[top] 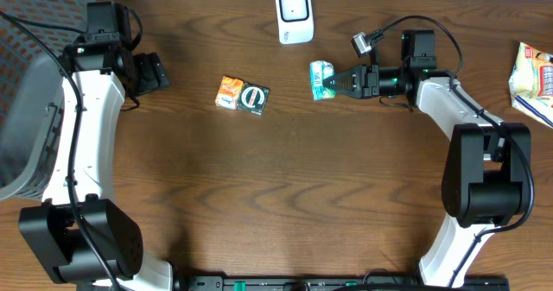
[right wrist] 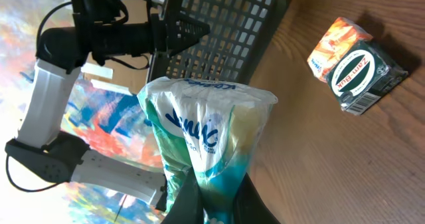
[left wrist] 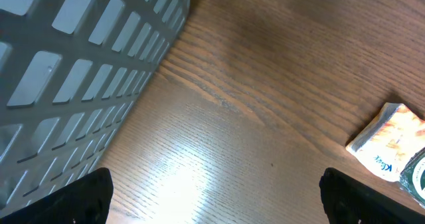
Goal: Scan the item barcode
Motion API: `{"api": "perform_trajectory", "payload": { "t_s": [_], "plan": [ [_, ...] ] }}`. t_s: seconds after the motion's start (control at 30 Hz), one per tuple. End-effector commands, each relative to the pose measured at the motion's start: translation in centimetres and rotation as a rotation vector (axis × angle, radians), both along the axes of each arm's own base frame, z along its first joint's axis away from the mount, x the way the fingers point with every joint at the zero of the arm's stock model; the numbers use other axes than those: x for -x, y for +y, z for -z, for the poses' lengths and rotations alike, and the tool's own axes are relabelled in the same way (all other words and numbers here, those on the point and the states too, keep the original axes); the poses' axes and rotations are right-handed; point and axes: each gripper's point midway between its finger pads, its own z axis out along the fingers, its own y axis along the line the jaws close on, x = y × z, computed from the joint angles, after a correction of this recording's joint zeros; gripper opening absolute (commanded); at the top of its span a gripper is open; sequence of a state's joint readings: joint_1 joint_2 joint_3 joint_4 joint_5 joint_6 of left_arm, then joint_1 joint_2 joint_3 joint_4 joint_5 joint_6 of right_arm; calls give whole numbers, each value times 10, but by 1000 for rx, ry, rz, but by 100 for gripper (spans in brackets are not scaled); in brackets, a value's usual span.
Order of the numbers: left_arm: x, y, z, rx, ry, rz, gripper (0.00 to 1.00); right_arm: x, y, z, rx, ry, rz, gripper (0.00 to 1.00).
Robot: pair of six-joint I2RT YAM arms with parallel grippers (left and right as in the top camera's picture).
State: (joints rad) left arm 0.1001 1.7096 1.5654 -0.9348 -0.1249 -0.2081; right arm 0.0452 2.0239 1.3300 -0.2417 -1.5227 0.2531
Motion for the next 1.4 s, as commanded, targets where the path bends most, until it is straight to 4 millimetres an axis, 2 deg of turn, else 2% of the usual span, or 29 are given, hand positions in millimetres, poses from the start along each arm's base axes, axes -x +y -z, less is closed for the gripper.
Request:
{"api": "perform_trajectory", "payload": {
  "t_s": [0.0,0.23,0.5,0.6,0.8,0.93,1.0,1.07,1.17,1.27,1.37],
  "plan": [
    [1,0,6,1,18,7,97,0,5,1,24,3,7,1],
    [1,1,6,1,18,6,98,-10,15,22,150,36,74,1],
    [1,0,6,1,18,7,98,-11,17,25,165,31,82,1],
    [1,0,6,1,18,7,98,-17,15,33,212,39,120,1],
    [1,0,6,1,18,7,97,-41,11,70,448,57,290,1],
    [1,0,6,1,18,7,97,-52,10,86,618,45,379,1],
    [1,0,6,1,18,7,97,-59,2,91,759,30,437,1],
    [1,0,6,1,18,7,98,-65,-7,91,888,-16,471,1],
    [1,0,6,1,18,7,98,-76,-20,76,1080,-106,523,1],
    [1,0,6,1,18,7,98,-88,-21,52,1168,-217,553,1],
    [1,0,6,1,18,7,97,-109,-23,26,1210,-326,640,1]
  ]
}}
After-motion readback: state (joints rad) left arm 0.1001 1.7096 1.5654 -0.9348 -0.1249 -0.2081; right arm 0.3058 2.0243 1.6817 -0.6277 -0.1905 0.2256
